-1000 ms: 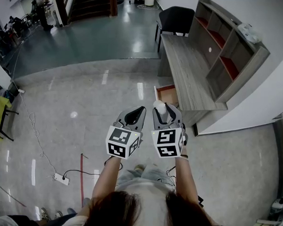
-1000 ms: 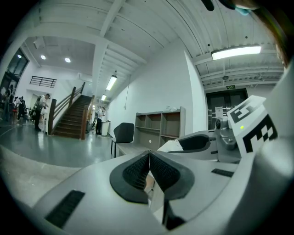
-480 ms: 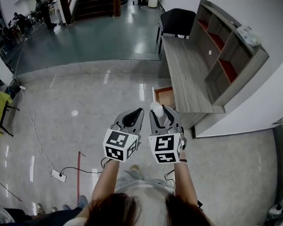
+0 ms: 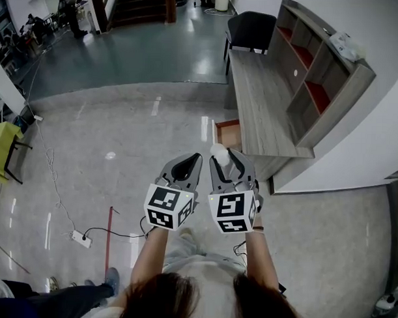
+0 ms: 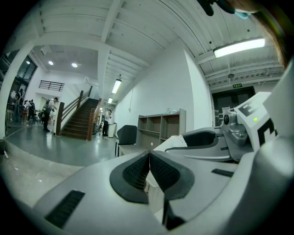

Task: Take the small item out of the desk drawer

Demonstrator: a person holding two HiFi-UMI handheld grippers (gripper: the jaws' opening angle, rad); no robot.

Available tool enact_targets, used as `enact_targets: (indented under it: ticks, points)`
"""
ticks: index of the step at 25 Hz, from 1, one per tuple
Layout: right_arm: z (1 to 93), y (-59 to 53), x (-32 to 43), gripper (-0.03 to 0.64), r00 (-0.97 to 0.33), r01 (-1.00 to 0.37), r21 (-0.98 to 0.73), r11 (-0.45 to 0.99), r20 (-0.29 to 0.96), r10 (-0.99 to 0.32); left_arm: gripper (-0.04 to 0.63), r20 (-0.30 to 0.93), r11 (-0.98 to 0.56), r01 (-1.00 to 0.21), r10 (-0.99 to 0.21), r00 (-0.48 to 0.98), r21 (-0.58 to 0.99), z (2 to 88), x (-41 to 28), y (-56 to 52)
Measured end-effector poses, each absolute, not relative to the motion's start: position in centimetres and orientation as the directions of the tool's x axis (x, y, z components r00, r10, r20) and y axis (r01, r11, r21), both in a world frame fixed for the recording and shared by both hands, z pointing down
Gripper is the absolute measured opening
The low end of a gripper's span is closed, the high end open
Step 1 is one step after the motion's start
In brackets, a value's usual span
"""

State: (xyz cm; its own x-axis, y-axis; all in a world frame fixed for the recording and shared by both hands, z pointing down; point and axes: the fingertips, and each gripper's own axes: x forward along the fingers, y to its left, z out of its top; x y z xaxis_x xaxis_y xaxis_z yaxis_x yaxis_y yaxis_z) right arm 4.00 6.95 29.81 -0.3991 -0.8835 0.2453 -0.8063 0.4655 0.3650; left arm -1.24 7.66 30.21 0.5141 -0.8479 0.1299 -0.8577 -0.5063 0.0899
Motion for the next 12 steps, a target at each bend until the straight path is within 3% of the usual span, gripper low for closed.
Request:
enact_targets:
  ticks: [12]
  points:
    - [29.9,11.3,8.6,0.179,-0.400,-0.814,0.356,0.458,0.227,-0.888,0.015,0.137,-0.511,-0.857,-0.846,0.516,0.071,30.5,3.3,11.8]
